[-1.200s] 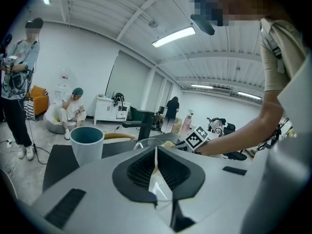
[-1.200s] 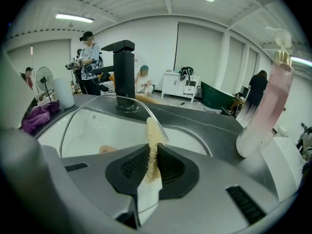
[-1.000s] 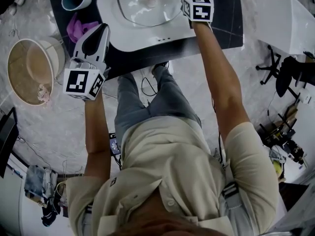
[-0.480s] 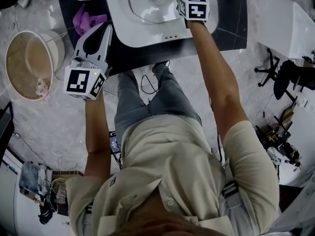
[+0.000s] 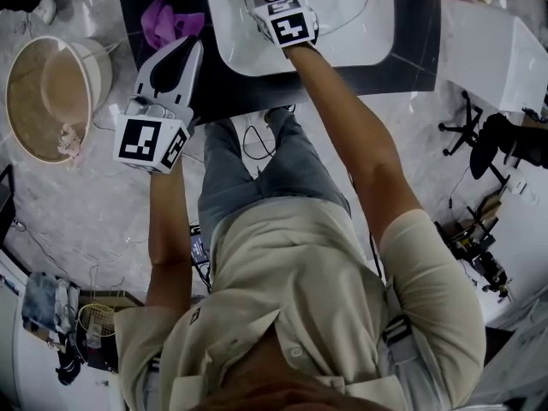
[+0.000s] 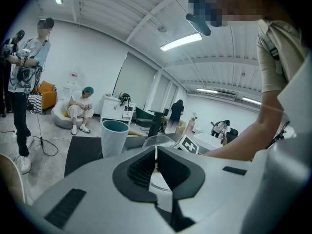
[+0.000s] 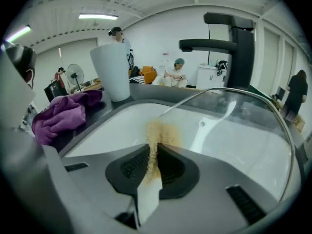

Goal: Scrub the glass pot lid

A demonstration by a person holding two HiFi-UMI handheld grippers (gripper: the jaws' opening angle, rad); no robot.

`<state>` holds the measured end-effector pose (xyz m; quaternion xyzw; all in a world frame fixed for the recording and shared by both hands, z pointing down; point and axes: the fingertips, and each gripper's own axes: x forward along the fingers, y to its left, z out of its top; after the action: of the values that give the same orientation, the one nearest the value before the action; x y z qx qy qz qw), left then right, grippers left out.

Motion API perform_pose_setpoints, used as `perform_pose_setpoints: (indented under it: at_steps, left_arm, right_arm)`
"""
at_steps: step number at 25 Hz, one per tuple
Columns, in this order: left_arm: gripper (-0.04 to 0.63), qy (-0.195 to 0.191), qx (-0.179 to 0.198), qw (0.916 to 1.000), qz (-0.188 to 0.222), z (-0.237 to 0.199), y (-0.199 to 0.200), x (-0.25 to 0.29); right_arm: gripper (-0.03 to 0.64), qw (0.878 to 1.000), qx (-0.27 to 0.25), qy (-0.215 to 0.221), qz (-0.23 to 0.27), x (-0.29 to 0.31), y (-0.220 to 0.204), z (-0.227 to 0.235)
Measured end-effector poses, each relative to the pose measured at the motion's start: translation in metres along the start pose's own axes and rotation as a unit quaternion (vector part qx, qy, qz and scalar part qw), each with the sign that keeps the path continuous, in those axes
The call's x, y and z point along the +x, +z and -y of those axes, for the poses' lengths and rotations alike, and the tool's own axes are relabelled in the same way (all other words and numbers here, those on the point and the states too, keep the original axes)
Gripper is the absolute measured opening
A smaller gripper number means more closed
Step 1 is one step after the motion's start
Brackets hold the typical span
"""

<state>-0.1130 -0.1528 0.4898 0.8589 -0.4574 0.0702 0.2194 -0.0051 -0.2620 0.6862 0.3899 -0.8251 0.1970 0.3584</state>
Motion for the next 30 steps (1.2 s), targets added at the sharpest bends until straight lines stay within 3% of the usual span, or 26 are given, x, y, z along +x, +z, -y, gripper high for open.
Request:
perform_pose_setpoints:
  at_steps: [13,22,27,30]
  left_arm:
    - [0.015,-0.004,-0.005,1.0000,-0.001,0.000,-0.005,0.001]
    - [0.015,-0.022,0.002,0.9997,-0.010,0.023,-0.003,0.023]
    - [0.015,-0.032,0.006,0.9994,-0.014,0.039,-0.004,0.039]
    - [0.015,-0.037,0.007,0.9992,-0.016,0.048,-0.006,0.047]
  right_arm:
    - [0.043,1.000,0.016,-0.001,-0.001,0.002,-0.004,-0.014]
    - [0.043,0.999,0.025,0.026,0.004,-0.001,-0.007,-0.013]
    - [0.043,0.999,0.042,0.013,-0.007,-0.012,-0.030,0.018]
    - [0.043,0.998,0.053,-0.017,-0.014,-0.026,-0.049,0.061]
